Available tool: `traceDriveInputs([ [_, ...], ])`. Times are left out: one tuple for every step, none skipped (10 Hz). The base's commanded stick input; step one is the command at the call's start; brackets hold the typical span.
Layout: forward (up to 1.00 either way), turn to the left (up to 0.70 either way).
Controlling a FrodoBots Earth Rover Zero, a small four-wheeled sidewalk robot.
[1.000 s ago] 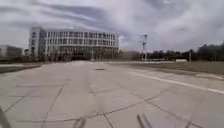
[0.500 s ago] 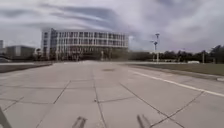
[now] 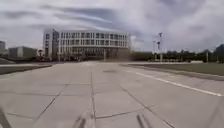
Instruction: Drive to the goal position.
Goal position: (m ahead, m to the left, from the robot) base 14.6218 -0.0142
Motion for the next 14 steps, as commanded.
traceDriveInputs([
  [1.0,0.0],
  [1.0,0.0],
  [1.0,0.0],
  [1.0,0.0],
  [1.0,0.0],
  [1.0,0.0],
  [1.0,0.19],
  [1.0,0.21],
  [1.0,0.0],
  [1.0,0.0],
  [1.0,0.0],
  [1.0,0.0],
  [1.0,0.0],
  [1.0,0.0],
])
